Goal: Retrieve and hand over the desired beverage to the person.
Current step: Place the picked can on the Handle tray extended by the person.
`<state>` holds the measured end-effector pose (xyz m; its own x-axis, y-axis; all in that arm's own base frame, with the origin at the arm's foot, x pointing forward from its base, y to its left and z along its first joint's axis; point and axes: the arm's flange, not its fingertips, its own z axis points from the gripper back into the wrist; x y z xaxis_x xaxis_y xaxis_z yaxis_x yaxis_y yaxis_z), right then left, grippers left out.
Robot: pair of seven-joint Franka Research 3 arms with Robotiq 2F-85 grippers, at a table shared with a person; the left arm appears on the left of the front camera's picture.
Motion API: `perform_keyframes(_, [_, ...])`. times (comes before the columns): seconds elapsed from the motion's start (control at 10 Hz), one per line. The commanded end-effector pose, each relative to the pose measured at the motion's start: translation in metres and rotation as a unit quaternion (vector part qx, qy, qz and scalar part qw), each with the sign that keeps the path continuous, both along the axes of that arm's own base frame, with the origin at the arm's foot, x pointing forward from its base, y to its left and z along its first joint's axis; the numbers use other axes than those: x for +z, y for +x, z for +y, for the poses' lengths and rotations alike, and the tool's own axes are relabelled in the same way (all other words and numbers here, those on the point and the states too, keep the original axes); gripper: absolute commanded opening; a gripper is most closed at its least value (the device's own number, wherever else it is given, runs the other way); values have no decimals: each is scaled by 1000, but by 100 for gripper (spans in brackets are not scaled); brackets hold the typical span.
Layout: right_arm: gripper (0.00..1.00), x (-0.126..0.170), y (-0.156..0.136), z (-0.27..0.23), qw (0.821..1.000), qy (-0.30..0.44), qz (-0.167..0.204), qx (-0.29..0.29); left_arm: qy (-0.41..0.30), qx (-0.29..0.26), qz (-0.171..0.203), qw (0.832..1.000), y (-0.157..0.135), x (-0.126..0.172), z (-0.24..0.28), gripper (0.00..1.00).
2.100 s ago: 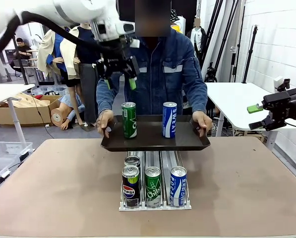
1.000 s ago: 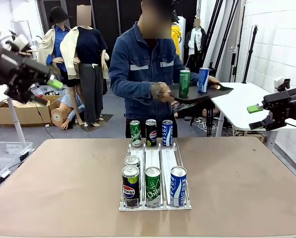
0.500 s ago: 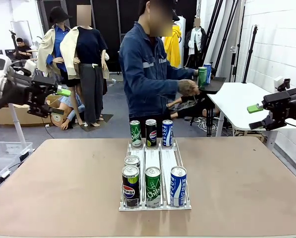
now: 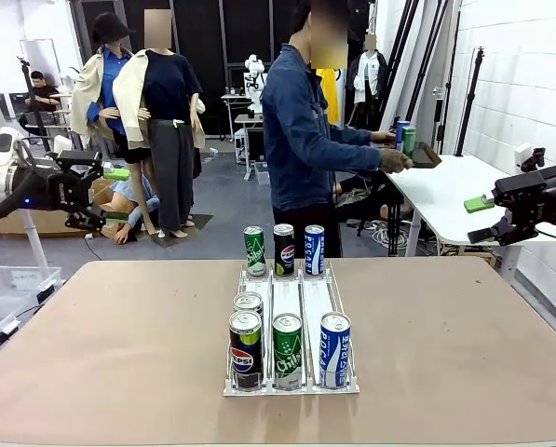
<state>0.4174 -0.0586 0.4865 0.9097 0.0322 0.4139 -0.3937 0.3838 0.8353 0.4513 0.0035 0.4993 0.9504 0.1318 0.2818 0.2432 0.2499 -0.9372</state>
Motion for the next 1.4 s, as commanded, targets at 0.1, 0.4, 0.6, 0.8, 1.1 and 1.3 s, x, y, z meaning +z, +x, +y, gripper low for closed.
perform_keyframes(0.1, [100,0,0,1,1000,2,0,2,-10,-20,15,1000,10,-20,11,100])
perform_keyframes(0.4, [100,0,0,1,1000,2,0,2,-4,-10,24,1000,5,-31,29,100])
perform_keyframes(0.6, [100,0,0,1,1000,2,0,2,-1,-7,22,1000,7,-32,29,100])
perform_keyframes(0.8, [100,0,0,1,1000,2,0,2,-8,3,36,999,5,-33,29,100])
perform_keyframes(1.1, [100,0,0,1,1000,2,0,2,-8,3,36,999,5,-33,29,100])
perform_keyframes(1.3, [100,0,0,1,1000,2,0,2,-8,3,36,999,5,-33,29,100])
